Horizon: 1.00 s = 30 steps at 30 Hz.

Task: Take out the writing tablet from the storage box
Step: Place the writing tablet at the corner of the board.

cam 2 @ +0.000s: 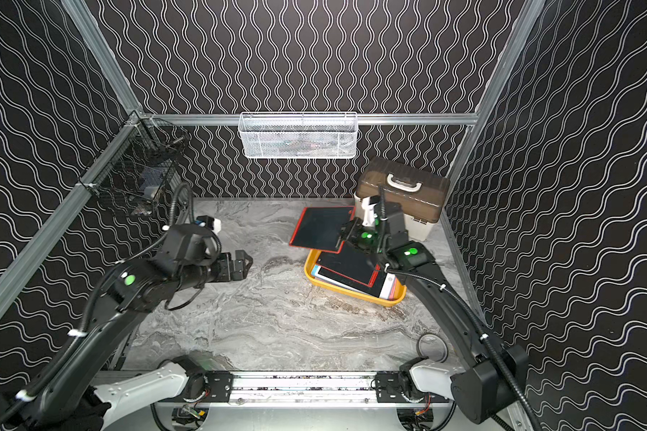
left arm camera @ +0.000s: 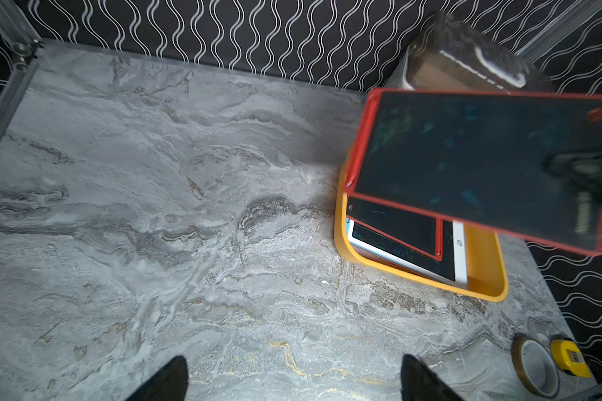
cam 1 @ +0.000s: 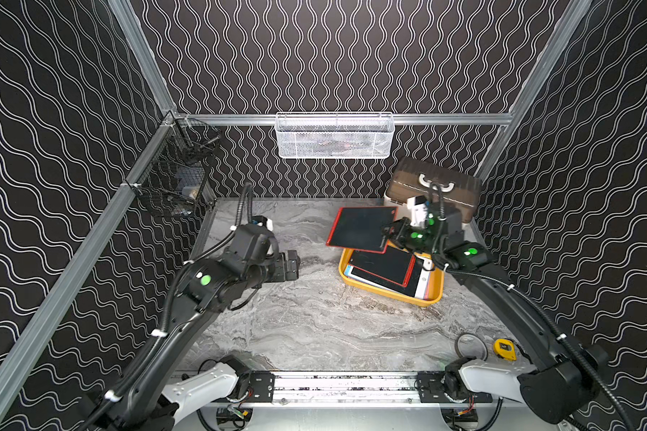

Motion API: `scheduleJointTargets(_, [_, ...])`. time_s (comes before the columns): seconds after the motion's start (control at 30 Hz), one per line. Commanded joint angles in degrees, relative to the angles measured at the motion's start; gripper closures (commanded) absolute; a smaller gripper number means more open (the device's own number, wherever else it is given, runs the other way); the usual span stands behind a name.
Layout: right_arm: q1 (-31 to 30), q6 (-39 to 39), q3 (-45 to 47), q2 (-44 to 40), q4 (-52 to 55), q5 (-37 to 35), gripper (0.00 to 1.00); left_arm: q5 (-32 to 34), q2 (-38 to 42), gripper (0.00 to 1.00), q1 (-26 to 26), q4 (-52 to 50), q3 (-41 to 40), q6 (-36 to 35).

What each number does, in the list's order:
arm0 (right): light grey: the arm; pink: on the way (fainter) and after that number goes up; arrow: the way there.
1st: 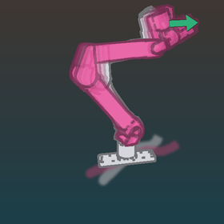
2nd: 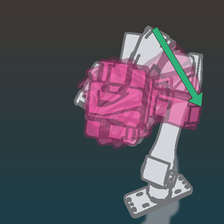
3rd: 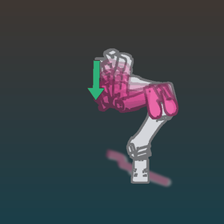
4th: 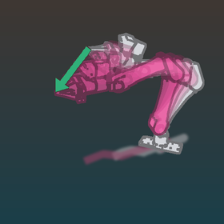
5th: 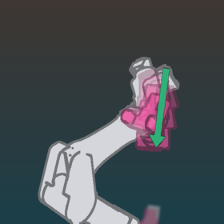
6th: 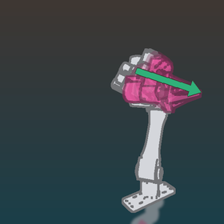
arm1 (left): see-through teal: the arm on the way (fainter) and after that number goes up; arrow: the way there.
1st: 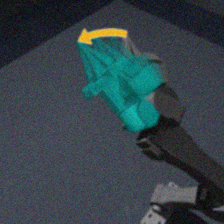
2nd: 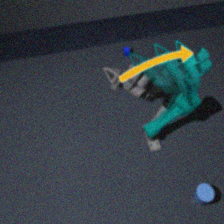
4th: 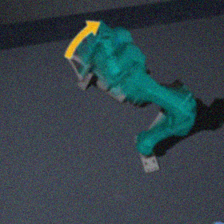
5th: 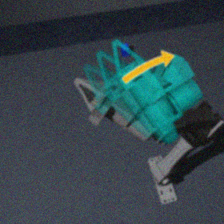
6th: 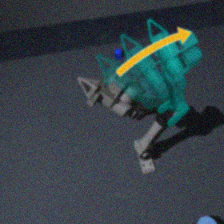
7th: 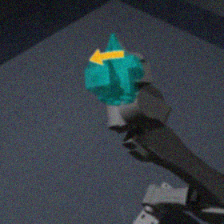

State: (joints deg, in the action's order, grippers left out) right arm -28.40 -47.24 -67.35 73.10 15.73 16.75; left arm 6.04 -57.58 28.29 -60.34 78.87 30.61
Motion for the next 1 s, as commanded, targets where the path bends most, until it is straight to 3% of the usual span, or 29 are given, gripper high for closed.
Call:
scheduleJointTargets(0.0, [-7.4, -5.0, 1.9, 2.1, -11.0, -6.4, 1.00, 1.0, 3.0, 0.01, -0.1, -3.2, 1.0, 3.0])
scheduleJointTargets(0.3, [-28.5, -10.7, 2.8, 18.3, -30.1, -15.1, 1.00, -1.8, 7.3, 0.01, -0.2, -7.5, 3.6, 4.4])
scheduleJointTargets(0.43, [-34.9, -12.7, -0.5, 26.3, -36.6, -19.0, 1.00, -1.6, 8.4, 0.01, -0.1, -10.9, 7.1, 3.7])
scheduleJointTargets(0.53, [-37.3, -14.0, -2.3, 31.5, -39.9, -20.0, 1.00, -1.5, 8.5, 0.01, -0.1, -13.7, 9.4, 3.1])
scheduleJointTargets(0.97, [-41.6, -22.0, -13.6, 51.5, -48.0, -11.6, 1.00, -3.2, 11.9, 0.01, -0.1, -19.8, 11.0, 2.6])
